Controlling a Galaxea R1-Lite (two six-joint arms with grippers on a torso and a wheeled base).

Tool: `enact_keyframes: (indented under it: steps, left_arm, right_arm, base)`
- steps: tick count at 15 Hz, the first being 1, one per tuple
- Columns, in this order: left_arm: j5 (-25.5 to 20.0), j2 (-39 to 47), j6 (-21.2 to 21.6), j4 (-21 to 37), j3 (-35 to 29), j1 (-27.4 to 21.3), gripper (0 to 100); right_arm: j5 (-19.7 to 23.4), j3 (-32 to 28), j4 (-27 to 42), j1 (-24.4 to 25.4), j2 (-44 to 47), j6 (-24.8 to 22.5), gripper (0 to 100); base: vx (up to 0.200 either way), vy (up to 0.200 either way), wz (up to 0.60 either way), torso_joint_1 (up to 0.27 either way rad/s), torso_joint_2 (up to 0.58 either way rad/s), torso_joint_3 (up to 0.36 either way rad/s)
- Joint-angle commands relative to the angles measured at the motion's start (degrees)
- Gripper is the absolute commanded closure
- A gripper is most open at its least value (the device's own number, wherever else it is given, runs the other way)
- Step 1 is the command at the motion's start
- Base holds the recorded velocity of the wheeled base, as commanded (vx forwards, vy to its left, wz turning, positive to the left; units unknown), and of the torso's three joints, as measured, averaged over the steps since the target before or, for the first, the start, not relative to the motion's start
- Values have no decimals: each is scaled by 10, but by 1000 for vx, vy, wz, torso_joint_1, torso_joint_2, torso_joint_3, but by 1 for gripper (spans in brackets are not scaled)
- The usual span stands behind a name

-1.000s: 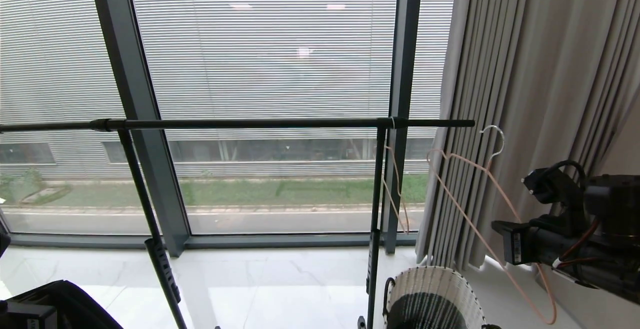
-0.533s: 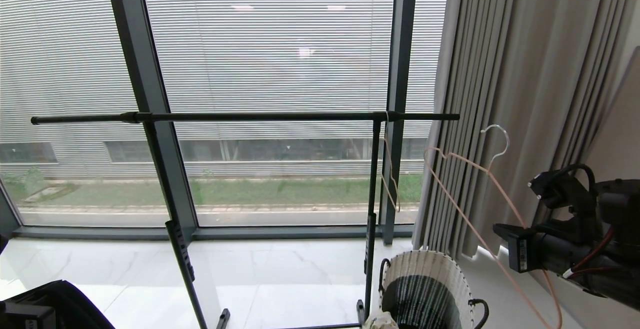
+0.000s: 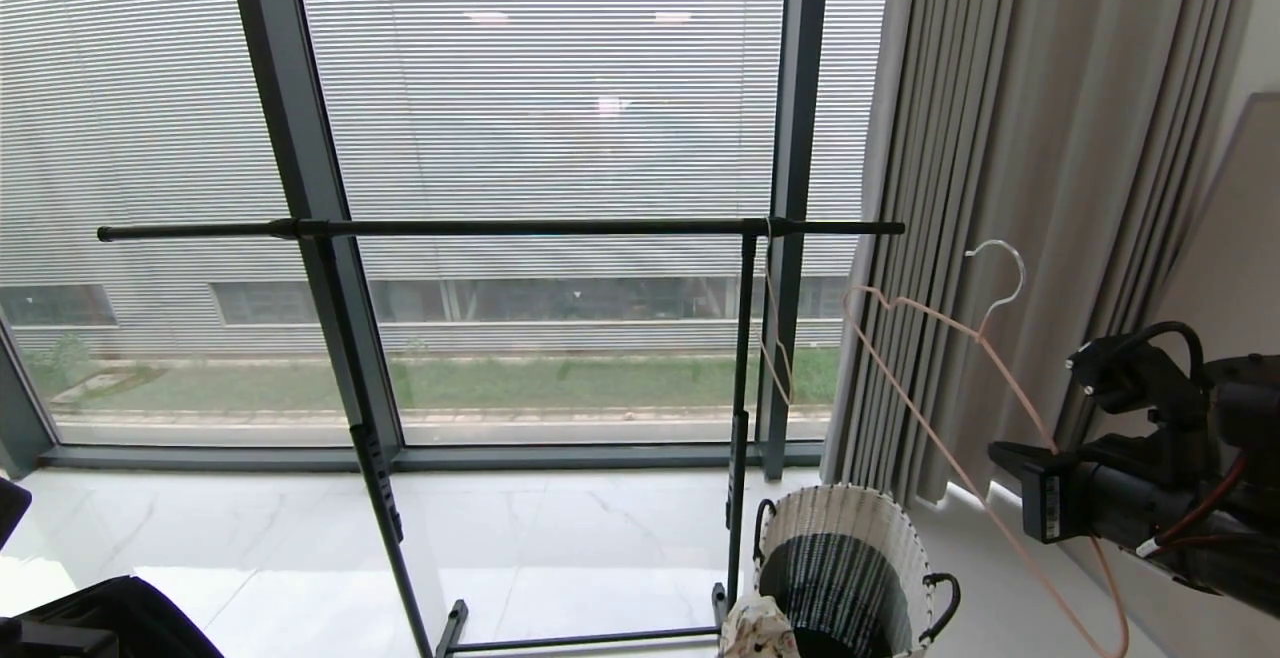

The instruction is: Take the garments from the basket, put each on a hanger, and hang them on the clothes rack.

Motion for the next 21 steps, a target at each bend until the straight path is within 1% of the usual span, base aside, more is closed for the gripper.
enact_keyframes:
  steps: [1, 12, 14, 16, 19, 20, 21]
  left_arm:
    - [0, 0, 0, 0, 1, 0, 100]
    - [0, 0, 9, 0, -2, 0, 100]
    - [0, 1, 9, 0, -2, 0, 100]
    - [0, 3, 9, -1, -1, 0, 100]
    - [-7, 7, 8, -1, 2, -9, 100]
    - [-17, 17, 7, -15, 0, -25, 100]
    - [-30, 39, 6, -50, -1, -50, 100]
  right_arm:
    - [0, -1, 0, 0, -14, -1, 100]
    - [4, 0, 0, 0, -57, -6, 100]
    - [10, 0, 0, 1, -53, -18, 100]
    - [42, 2, 0, 7, -40, -35, 100]
    - [115, 8, 1, 31, -5, -80, 100]
    - [135, 14, 1, 44, 8, -91, 100]
    - [156, 21, 0, 61, 19, -105, 100]
  base:
    - [0, 0, 0, 0, 0, 0]
    - [0, 200, 0, 2, 3, 4]
    - [0, 200, 0, 5, 2, 2]
    - [0, 200, 0, 0, 0, 2]
    - [0, 0, 0, 0, 0, 0]
    - [0, 0, 0, 0, 0, 0]
    - [0, 0, 0, 0, 0, 0]
